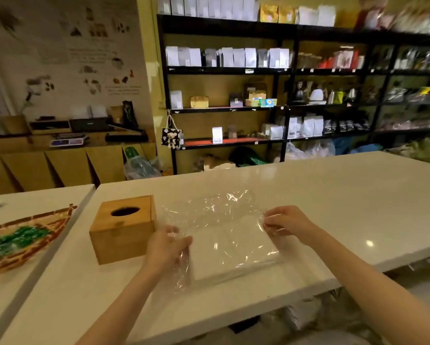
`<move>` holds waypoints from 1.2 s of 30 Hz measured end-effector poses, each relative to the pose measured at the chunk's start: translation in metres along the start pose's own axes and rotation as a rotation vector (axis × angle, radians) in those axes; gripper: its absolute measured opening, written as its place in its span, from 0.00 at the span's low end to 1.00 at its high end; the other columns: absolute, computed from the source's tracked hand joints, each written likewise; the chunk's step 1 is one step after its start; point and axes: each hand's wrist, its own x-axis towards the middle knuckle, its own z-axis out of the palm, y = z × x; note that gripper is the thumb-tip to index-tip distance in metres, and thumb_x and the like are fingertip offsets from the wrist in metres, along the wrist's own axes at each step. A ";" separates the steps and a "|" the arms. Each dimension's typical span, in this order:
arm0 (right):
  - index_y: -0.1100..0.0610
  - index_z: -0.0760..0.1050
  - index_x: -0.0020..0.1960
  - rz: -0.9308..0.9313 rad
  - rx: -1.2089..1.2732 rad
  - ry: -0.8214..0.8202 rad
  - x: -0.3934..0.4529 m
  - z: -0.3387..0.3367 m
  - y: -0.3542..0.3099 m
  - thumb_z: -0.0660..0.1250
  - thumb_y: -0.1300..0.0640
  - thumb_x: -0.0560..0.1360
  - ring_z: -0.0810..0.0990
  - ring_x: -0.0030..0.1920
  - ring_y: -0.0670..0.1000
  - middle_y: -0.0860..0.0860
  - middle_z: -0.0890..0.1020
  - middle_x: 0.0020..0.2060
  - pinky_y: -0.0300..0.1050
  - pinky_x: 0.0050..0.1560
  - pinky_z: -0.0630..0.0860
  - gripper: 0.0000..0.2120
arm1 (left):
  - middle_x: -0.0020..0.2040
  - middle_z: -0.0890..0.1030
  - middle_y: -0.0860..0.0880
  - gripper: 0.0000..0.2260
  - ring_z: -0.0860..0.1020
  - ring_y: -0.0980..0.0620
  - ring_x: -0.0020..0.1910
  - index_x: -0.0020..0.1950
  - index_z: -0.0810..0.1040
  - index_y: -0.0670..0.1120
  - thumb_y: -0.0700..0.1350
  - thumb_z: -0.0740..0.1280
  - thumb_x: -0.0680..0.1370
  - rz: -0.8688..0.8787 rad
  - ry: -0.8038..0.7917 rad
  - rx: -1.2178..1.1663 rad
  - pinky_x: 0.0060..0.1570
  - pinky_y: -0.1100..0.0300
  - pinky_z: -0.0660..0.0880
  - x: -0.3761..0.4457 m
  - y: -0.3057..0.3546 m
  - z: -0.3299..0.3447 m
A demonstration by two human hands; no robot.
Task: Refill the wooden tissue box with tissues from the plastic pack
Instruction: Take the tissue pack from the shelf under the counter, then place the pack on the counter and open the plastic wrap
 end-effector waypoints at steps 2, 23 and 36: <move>0.62 0.80 0.47 0.015 -0.022 -0.007 0.009 0.005 0.003 0.70 0.65 0.70 0.79 0.24 0.44 0.52 0.82 0.28 0.38 0.29 0.77 0.05 | 0.33 0.78 0.43 0.18 0.75 0.47 0.26 0.56 0.71 0.40 0.40 0.72 0.69 0.004 0.014 0.000 0.21 0.61 0.72 0.005 -0.009 0.001; 0.59 0.79 0.35 0.005 -0.113 0.158 0.039 0.011 0.014 0.73 0.66 0.66 0.73 0.19 0.45 0.51 0.77 0.21 0.35 0.21 0.70 0.05 | 0.68 0.70 0.55 0.24 0.71 0.56 0.59 0.66 0.71 0.51 0.61 0.50 0.77 0.172 -0.724 0.446 0.60 0.63 0.60 0.082 0.057 0.091; 0.50 0.81 0.34 -0.163 -0.370 0.256 0.037 0.017 0.017 0.72 0.60 0.67 0.80 0.35 0.47 0.45 0.81 0.29 0.40 0.41 0.76 0.06 | 0.70 0.66 0.59 0.29 0.60 0.65 0.67 0.67 0.70 0.52 0.65 0.43 0.76 0.014 -0.806 0.254 0.64 0.66 0.48 0.090 0.033 0.097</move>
